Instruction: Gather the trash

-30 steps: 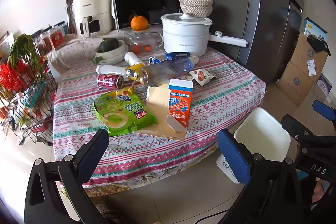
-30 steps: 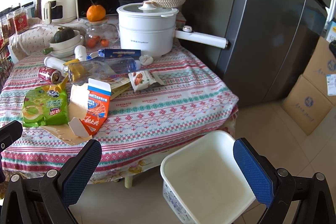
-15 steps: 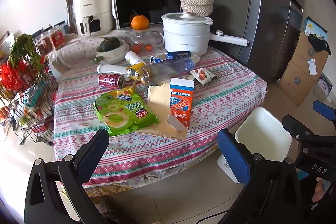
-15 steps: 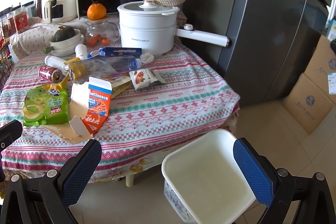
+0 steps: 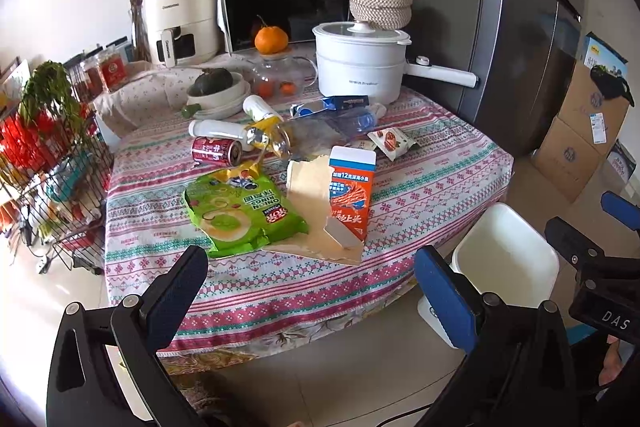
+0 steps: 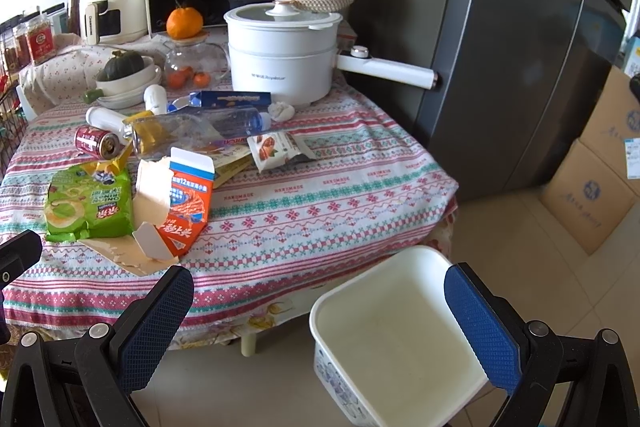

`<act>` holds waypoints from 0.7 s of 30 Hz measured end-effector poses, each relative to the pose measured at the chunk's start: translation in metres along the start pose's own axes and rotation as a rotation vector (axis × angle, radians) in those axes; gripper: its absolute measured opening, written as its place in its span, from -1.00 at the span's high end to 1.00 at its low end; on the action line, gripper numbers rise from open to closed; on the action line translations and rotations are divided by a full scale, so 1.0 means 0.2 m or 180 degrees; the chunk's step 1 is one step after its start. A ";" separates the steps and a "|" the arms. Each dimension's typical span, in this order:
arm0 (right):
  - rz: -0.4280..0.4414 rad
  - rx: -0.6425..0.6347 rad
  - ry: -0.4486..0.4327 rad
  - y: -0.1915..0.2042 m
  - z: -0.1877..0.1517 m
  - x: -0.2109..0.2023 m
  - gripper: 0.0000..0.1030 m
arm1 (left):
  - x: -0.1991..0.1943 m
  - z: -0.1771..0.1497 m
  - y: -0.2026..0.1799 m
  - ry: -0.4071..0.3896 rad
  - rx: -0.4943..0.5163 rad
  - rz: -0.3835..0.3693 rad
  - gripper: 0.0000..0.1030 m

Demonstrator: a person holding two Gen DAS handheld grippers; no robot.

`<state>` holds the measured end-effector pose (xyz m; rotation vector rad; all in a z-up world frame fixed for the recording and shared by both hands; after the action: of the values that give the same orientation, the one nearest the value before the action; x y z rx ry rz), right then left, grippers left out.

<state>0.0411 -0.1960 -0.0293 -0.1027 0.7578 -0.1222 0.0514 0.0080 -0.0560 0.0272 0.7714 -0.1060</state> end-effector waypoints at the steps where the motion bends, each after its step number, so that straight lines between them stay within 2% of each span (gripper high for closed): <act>1: -0.0002 0.0001 -0.0003 0.00 0.00 0.00 -1.00 | 0.00 0.00 0.00 0.0008 -0.0010 0.0006 -1.00; 8: -0.0005 0.0012 -0.0007 0.00 0.01 -0.01 -1.00 | 0.02 0.00 0.04 0.0040 -0.0043 0.0057 -1.00; 11: 0.0032 0.0035 0.0021 0.00 0.02 -0.01 -1.00 | 0.06 0.01 0.08 0.0128 -0.0063 0.0036 -1.00; 15: 0.0101 -0.0029 0.0129 0.00 0.06 0.02 -1.00 | 0.15 0.04 0.18 0.0353 -0.0212 -0.0060 -1.00; 21: 0.0352 -0.0033 0.0416 0.04 0.15 0.13 -1.00 | 0.38 0.08 0.39 0.0854 -0.0468 -0.0165 -1.00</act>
<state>0.0810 -0.1899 -0.0259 -0.0630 0.8927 -0.0199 0.1255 0.0786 -0.0981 -0.1203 1.0465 -0.0956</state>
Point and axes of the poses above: each gripper's, at about its wrist camera, not at the fingertips, and x roughly the way its jaws point, y to its left, z to its top, the point moved 7 cm from there along x, roughly the way its jaws point, and after that the axes turned 3 degrees about -z, right-handed, at the moved point
